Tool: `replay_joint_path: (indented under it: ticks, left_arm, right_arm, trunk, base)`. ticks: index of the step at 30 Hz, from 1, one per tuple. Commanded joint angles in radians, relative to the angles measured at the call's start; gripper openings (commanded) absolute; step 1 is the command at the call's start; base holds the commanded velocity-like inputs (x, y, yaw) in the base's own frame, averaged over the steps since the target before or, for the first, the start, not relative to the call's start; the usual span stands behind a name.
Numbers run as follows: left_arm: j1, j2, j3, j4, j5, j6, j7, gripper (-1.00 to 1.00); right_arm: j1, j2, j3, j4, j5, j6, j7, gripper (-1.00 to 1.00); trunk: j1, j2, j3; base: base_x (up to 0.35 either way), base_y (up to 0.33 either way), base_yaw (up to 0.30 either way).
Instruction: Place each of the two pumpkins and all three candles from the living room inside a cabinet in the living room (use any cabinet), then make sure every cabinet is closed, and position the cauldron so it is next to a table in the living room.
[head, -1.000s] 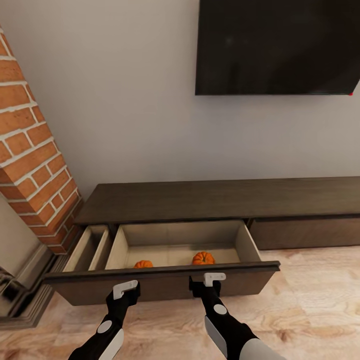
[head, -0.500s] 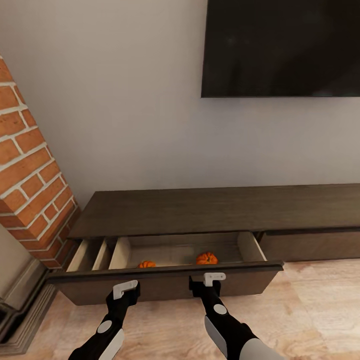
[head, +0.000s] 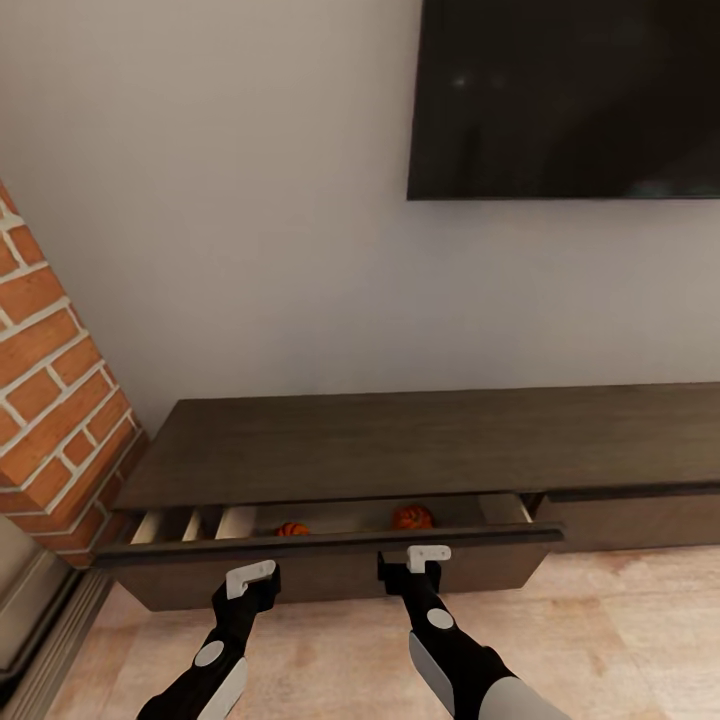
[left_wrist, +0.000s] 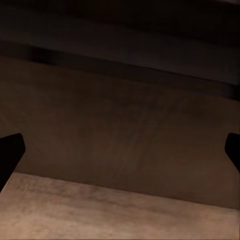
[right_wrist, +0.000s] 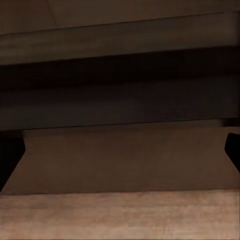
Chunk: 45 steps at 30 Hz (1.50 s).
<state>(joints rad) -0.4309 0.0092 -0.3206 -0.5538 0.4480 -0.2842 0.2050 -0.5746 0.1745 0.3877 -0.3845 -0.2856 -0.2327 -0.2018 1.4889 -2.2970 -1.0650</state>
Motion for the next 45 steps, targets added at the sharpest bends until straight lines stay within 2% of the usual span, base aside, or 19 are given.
replay_joint_path:
  ticks: [1, 11, 24, 38, 40, 42, 43, 44, 45]
  left_arm:
    - [0.0, 0.0, 0.0, 0.0, 0.0, -0.001, 0.0, 1.0]
    - [0.0, 0.001, 0.0, 0.0, 0.0, -0.001, 0.0, 1.0]
    - [0.0, 0.002, 0.0, 0.0, 0.0, -0.002, 0.001, 1.0]
    - [0.0, 0.002, 0.003, 0.0, 0.006, 0.014, -0.001, 1.0]
    - [0.0, 0.002, 0.005, -0.001, 0.008, 0.046, -0.001, 1.0]
    - [-0.001, 0.003, 0.007, -0.005, 0.008, 0.128, -0.001, 1.0]
    - [-0.002, 0.004, 0.008, -0.018, 0.008, 0.227, -0.001, 1.0]
    - [-0.003, 0.005, 0.008, -0.028, 0.009, 0.267, -0.001, 1.0]
    - [-0.005, 0.006, 0.01, -0.057, 0.008, 0.356, -0.001, 1.0]
  right_arm:
    - [-0.001, 0.0, -0.003, -0.002, 0.005, -0.002, -0.001, 1.0]
    - [-0.001, 0.0, -0.003, -0.002, 0.005, -0.002, -0.001, 1.0]
    - [-0.001, 0.0, -0.003, -0.002, 0.005, -0.002, -0.001, 1.0]
    - [-0.001, 0.0, -0.004, -0.002, 0.003, 0.017, -0.003, 1.0]
    - [-0.002, 0.0, -0.005, -0.008, 0.003, 0.056, -0.007, 1.0]
    - [-0.01, 0.0, -0.013, -0.017, 0.0, 0.136, -0.009, 1.0]
    - [-0.024, 0.0, -0.031, -0.025, -0.007, 0.209, -0.01, 1.0]
    - [-0.028, 0.0, -0.04, -0.027, -0.01, 0.234, -0.011, 1.0]
    - [-0.037, 0.0, -0.06, -0.029, -0.015, 0.28, -0.011, 1.0]
  trunk:
    - [0.0, 0.0, 0.0]
    - [0.0, 0.0, 0.0]
    - [0.0, 0.0, 0.0]
    - [0.0, 0.0, 0.0]
    - [0.0, 0.0, 0.0]
    - [0.0, 0.0, 0.0]
    - [0.0, 0.0, 0.0]
    - [0.0, 0.0, 0.0]
    - [0.0, 0.0, 0.0]
  base:
    - [0.255, 0.0, 0.0]
    - [0.245, 0.0, 0.0]
    - [0.088, 0.014, 0.0]
    - [-0.287, 0.0, 0.0]
    - [-0.337, 0.0, 0.0]
    - [-0.339, 0.0, 0.0]
    - [-0.339, 0.0, 0.0]
    - [-0.339, 0.0, 0.0]
    - [-0.326, 0.0, 0.0]
